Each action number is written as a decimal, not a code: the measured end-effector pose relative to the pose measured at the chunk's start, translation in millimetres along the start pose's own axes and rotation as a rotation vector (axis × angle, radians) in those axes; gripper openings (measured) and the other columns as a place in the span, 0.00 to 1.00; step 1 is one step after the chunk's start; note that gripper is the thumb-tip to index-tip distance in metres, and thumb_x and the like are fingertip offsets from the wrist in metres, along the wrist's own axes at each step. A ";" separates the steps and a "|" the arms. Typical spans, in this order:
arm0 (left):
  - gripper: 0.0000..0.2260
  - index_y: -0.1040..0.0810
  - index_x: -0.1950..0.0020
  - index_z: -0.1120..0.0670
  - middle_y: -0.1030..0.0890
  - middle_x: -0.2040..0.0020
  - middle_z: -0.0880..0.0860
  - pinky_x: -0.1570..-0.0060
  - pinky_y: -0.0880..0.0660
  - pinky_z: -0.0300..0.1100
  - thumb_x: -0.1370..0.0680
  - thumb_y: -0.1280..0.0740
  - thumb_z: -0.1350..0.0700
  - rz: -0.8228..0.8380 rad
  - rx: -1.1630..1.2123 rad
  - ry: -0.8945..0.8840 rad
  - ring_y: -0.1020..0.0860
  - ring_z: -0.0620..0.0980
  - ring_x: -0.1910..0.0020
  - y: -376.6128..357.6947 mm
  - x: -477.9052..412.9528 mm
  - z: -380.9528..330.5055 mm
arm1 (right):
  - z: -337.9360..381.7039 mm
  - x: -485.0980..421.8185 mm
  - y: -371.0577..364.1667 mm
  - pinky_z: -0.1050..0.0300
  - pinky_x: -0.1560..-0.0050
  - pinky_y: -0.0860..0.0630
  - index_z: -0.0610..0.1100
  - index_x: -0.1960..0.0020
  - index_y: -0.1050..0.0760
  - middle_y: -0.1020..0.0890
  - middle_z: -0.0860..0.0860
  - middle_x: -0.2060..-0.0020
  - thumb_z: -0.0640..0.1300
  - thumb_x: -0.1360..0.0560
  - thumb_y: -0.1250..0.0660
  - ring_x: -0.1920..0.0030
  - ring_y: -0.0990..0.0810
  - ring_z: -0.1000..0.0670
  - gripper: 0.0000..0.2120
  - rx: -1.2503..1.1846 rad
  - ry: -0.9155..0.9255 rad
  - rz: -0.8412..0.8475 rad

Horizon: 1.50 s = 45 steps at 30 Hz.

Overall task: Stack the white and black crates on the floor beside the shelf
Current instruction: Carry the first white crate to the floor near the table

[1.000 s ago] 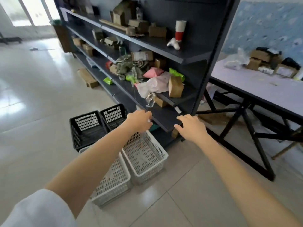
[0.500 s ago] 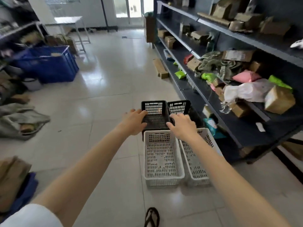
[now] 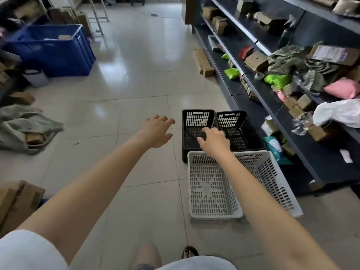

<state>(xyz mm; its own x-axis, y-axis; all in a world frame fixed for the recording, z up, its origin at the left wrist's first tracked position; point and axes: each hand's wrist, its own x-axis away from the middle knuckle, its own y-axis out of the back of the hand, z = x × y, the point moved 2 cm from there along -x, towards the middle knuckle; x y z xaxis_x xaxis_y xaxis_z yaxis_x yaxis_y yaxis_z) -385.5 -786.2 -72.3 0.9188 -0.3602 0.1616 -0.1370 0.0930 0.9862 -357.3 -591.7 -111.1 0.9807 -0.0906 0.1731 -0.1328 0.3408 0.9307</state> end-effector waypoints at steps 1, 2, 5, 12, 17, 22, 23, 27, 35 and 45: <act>0.23 0.39 0.25 0.48 0.32 0.28 0.52 0.38 0.31 0.51 0.19 0.41 0.47 0.007 0.007 -0.022 0.33 0.55 0.30 -3.0 -11.6 10.3 | 5.6 -9.7 -3.6 0.41 0.37 0.31 0.49 0.29 0.35 0.30 0.46 0.32 0.54 0.22 0.42 0.32 0.34 0.42 0.23 0.002 -0.016 -0.010; 0.23 0.39 0.25 0.49 0.32 0.28 0.52 0.39 0.31 0.51 0.19 0.41 0.47 0.015 0.015 -0.045 0.33 0.56 0.31 -6.4 -24.3 20.2 | 9.9 -19.0 -7.5 0.41 0.38 0.30 0.49 0.29 0.35 0.30 0.47 0.32 0.54 0.22 0.42 0.32 0.34 0.42 0.23 -0.001 -0.030 -0.022; 0.23 0.39 0.25 0.49 0.32 0.28 0.53 0.38 0.29 0.52 0.19 0.41 0.48 0.040 0.014 -0.138 0.32 0.56 0.31 -18.0 -66.8 48.2 | 18.4 -45.5 -21.5 0.42 0.38 0.29 0.49 0.29 0.35 0.29 0.47 0.32 0.53 0.22 0.42 0.32 0.33 0.43 0.23 -0.042 -0.093 -0.083; 0.23 0.38 0.26 0.50 0.31 0.29 0.53 0.39 0.29 0.54 0.20 0.41 0.46 0.050 -0.044 -0.437 0.31 0.57 0.31 -27.7 -168.6 87.7 | 34.2 -85.9 -30.3 0.45 0.39 0.28 0.47 0.29 0.33 0.28 0.46 0.33 0.51 0.22 0.41 0.34 0.31 0.43 0.22 -0.103 -0.379 -0.224; 0.23 0.36 0.27 0.50 0.30 0.30 0.54 0.41 0.27 0.56 0.20 0.40 0.47 0.108 -0.066 -0.631 0.31 0.58 0.31 -37.7 -225.1 73.4 | 16.9 -88.5 -33.2 0.44 0.39 0.27 0.48 0.29 0.33 0.28 0.46 0.33 0.52 0.22 0.41 0.33 0.32 0.43 0.22 -0.099 -0.600 -0.255; 0.22 0.37 0.26 0.49 0.31 0.30 0.54 0.43 0.28 0.55 0.20 0.41 0.47 0.166 -0.119 -0.755 0.32 0.57 0.31 -55.2 -276.2 32.7 | -25.1 -85.6 -52.8 0.44 0.35 0.29 0.48 0.29 0.34 0.30 0.46 0.32 0.51 0.21 0.41 0.31 0.33 0.43 0.22 -0.141 -0.778 -0.232; 0.22 0.37 0.26 0.49 0.31 0.30 0.54 0.42 0.28 0.55 0.20 0.41 0.47 0.185 -0.125 -0.772 0.32 0.57 0.31 -57.8 -284.5 25.0 | -33.3 -84.8 -56.0 0.43 0.35 0.29 0.47 0.28 0.35 0.30 0.46 0.31 0.51 0.21 0.41 0.31 0.33 0.43 0.23 -0.150 -0.806 -0.219; 0.23 0.38 0.26 0.50 0.31 0.29 0.54 0.40 0.29 0.56 0.20 0.41 0.48 0.244 -0.160 -0.867 0.32 0.58 0.31 -72.9 -312.5 -5.4 | -60.7 -82.6 -67.5 0.45 0.38 0.28 0.47 0.29 0.33 0.28 0.45 0.33 0.50 0.22 0.40 0.33 0.30 0.42 0.23 -0.193 -0.913 -0.236; 0.22 0.36 0.27 0.50 0.30 0.31 0.55 0.40 0.30 0.57 0.20 0.40 0.49 0.398 -0.281 -1.004 0.32 0.58 0.31 -124.6 -375.3 -61.9 | -101.1 -82.3 -118.6 0.43 0.38 0.29 0.47 0.29 0.34 0.28 0.42 0.34 0.49 0.23 0.39 0.35 0.31 0.39 0.23 -0.303 -1.189 -0.195; 0.23 0.39 0.25 0.52 0.30 0.31 0.56 0.42 0.28 0.55 0.19 0.42 0.51 0.606 -0.363 -1.047 0.31 0.59 0.33 -261.7 -463.4 -134.3 | -174.8 -108.4 -241.7 0.40 0.40 0.28 0.46 0.28 0.38 0.31 0.41 0.33 0.47 0.23 0.38 0.34 0.32 0.37 0.25 -0.444 -1.489 -0.162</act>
<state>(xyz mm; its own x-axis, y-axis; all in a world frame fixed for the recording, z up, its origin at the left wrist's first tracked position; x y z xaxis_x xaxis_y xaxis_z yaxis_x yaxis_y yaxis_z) -725.7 -519.0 -410.2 -0.0113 -0.7160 0.6981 -0.1703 0.6893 0.7042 -406.5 -500.7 -411.2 -0.0756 -0.8712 0.4851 0.2710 0.4502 0.8508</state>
